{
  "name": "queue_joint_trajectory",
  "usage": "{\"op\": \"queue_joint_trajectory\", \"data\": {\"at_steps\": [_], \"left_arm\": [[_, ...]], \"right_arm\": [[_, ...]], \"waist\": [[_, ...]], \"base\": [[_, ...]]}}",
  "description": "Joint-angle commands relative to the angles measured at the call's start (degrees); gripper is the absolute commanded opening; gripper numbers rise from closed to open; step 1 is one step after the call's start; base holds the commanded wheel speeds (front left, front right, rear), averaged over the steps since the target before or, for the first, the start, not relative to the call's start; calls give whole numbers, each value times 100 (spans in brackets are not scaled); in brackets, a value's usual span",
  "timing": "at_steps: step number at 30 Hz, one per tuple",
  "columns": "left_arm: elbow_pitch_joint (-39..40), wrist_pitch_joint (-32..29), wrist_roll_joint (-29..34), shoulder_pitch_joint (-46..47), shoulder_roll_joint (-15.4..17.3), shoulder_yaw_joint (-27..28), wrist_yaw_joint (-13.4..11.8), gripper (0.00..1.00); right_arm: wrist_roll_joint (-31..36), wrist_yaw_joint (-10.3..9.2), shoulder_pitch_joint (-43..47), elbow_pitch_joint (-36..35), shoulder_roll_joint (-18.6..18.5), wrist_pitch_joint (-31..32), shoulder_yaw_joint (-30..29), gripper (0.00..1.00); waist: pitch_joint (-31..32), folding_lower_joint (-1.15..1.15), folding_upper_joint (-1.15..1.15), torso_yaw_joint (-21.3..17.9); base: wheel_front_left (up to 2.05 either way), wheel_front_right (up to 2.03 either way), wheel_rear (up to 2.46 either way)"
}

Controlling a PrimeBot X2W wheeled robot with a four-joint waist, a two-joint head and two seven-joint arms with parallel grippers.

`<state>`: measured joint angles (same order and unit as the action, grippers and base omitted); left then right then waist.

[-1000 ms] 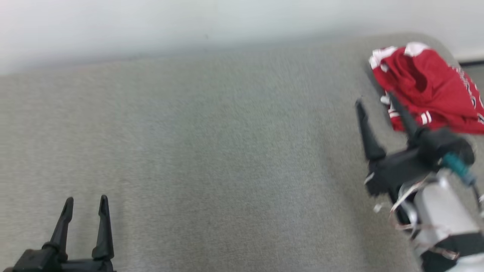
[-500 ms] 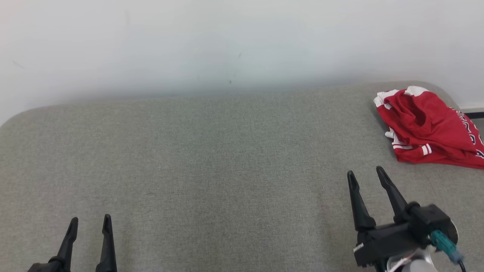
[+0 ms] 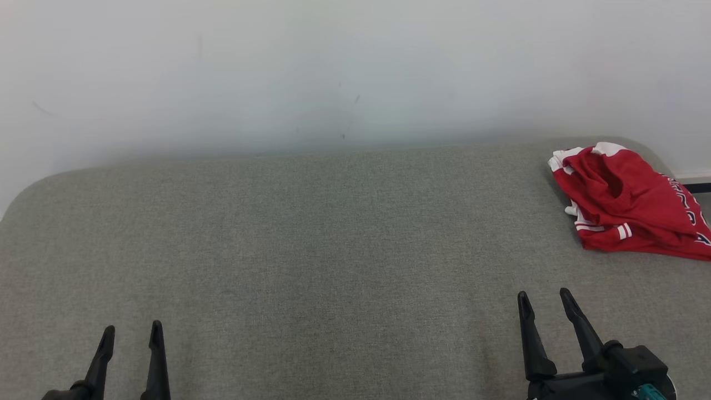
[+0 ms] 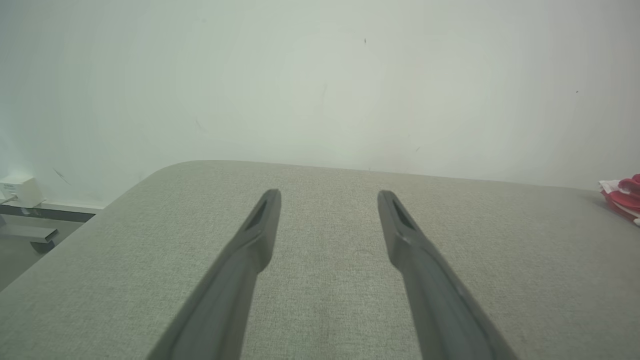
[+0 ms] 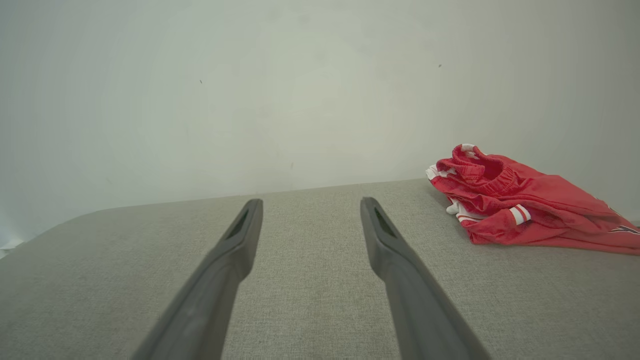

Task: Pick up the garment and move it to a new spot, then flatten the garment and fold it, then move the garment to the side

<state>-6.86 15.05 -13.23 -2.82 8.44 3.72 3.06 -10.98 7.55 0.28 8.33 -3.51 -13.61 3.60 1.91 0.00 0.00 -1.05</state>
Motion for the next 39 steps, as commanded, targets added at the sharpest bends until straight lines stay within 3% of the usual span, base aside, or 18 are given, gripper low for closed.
{"op": "queue_joint_trajectory", "data": {"at_steps": [1,21,22,26,39], "left_arm": [[-22,12,-19,-21,-7,22,14,100],[-191,12,63,68,39,-65,10,100],[-207,-3,47,34,9,-73,-5,0],[-423,-41,7,-59,-83,-88,0,0],[-485,-403,-1271,123,-157,-6,73,0]], "right_arm": [[25,-17,60,16,26,-7,-14,100],[330,-17,-30,268,65,34,-76,100],[298,0,-18,279,52,47,-65,0],[278,0,122,485,53,55,-55,0],[-1145,-1,-7,486,5,320,-147,0]], "waist": [[5,0,0,1],[53,0,0,47],[54,0,0,46],[54,0,0,46],[29,0,0,52]], "base": [[0,0,0],[0,0,0],[0,0,0],[0,0,0],[0,0,0]]}}
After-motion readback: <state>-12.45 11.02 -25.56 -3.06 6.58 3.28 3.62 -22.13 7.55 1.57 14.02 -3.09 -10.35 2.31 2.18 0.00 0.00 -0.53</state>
